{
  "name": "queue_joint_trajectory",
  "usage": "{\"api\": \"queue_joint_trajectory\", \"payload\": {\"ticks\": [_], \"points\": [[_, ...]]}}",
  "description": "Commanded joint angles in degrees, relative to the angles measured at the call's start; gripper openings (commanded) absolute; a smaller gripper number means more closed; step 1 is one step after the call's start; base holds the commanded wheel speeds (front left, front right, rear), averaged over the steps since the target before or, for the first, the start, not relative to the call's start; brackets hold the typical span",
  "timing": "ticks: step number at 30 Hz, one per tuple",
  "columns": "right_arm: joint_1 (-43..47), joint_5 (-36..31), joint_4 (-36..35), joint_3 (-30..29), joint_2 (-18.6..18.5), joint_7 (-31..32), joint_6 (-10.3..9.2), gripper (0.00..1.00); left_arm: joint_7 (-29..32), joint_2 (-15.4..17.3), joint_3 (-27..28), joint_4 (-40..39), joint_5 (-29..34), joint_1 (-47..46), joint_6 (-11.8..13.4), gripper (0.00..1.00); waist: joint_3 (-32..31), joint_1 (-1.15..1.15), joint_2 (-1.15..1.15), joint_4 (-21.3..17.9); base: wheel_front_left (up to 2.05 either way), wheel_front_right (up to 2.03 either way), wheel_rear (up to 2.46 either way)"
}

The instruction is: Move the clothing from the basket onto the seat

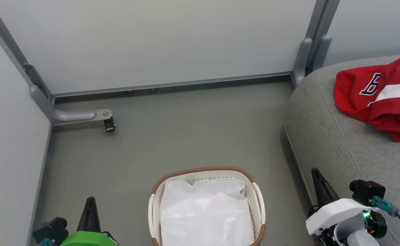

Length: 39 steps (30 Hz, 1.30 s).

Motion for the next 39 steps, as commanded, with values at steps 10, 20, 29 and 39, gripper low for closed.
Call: {"api": "queue_joint_trajectory", "payload": {"ticks": [10,20,29,39], "points": [[-0.5,10.6,-2.3,-1.7,-0.3,2.7,-0.02,0.00,2.7,0.2,1.5,-2.0,-10.4,-2.4,-1.0,0.00,-0.1,0.00,0.00,-0.1,0.00,0.00,0.00],[-0.4,18.7,-3.2,-2.9,-0.3,4.9,-0.02,0.00,4.8,0.3,2.5,-2.8,-18.4,-3.2,-1.5,0.00,-0.2,0.00,0.00,-0.2,0.00,0.00,0.00],[-0.3,25.3,-3.9,-4.0,-0.2,6.6,-0.02,0.00,6.6,0.3,3.2,-3.5,-24.9,-3.8,-2.0,0.00,-0.2,0.00,0.00,-0.3,0.00,0.00,0.00],[-0.2,32.0,-4.7,-5.0,-0.2,8.5,-0.03,0.00,8.4,0.3,4.1,-4.1,-31.5,-4.5,-2.4,0.00,-0.3,0.00,0.00,-0.3,0.00,0.00,0.00]]}}
